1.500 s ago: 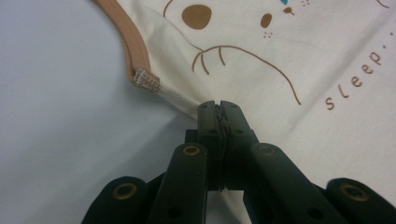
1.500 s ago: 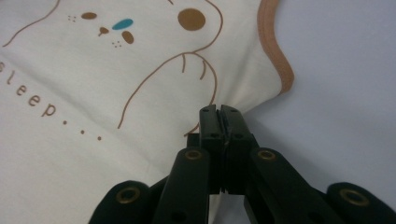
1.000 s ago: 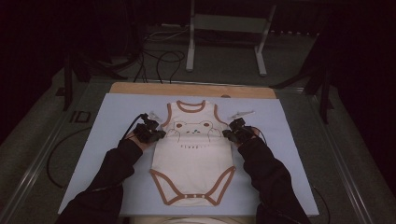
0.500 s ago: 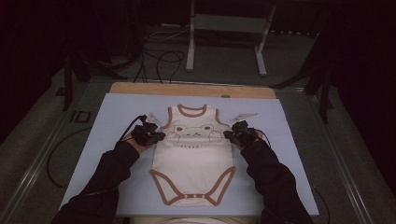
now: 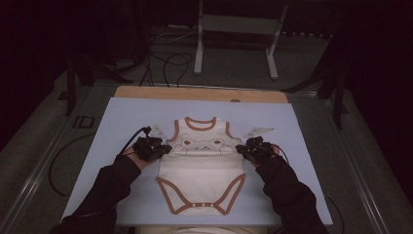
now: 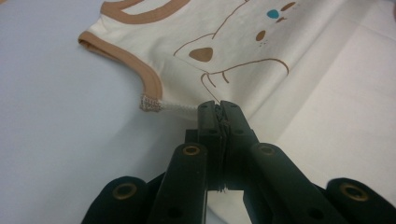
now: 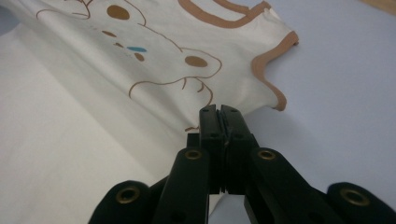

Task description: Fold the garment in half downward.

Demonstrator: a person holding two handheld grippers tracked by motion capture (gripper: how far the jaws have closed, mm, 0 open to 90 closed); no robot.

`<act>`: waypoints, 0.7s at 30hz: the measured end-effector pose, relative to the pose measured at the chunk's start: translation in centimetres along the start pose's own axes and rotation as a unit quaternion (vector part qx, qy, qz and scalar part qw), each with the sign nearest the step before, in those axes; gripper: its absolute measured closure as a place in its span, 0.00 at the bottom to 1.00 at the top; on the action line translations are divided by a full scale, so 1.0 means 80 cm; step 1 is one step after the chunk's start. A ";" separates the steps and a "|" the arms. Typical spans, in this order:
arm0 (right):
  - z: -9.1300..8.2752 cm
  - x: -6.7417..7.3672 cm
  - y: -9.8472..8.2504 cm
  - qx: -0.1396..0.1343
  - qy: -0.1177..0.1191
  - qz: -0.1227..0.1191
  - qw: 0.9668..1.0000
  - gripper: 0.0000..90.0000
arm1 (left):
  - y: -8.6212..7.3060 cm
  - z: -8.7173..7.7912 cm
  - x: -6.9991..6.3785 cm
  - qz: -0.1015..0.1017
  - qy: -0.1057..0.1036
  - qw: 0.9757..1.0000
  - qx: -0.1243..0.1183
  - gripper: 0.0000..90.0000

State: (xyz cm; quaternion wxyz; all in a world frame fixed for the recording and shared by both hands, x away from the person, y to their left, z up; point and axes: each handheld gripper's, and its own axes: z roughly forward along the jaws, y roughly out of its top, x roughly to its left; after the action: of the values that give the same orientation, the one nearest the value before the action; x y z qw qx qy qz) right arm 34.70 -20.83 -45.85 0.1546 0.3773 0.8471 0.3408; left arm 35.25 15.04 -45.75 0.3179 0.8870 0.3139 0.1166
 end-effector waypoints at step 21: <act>-0.018 0.033 -0.035 0.009 0.006 -0.016 1.000 0.99 | -0.034 -0.011 -0.042 0.025 -0.013 1.000 0.012 0.99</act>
State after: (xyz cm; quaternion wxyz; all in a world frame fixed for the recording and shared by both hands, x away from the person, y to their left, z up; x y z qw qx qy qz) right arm 30.68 -20.87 -46.79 0.1517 0.3633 0.8569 0.3328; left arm 30.98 14.99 -46.80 0.3083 0.8996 0.2893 0.1094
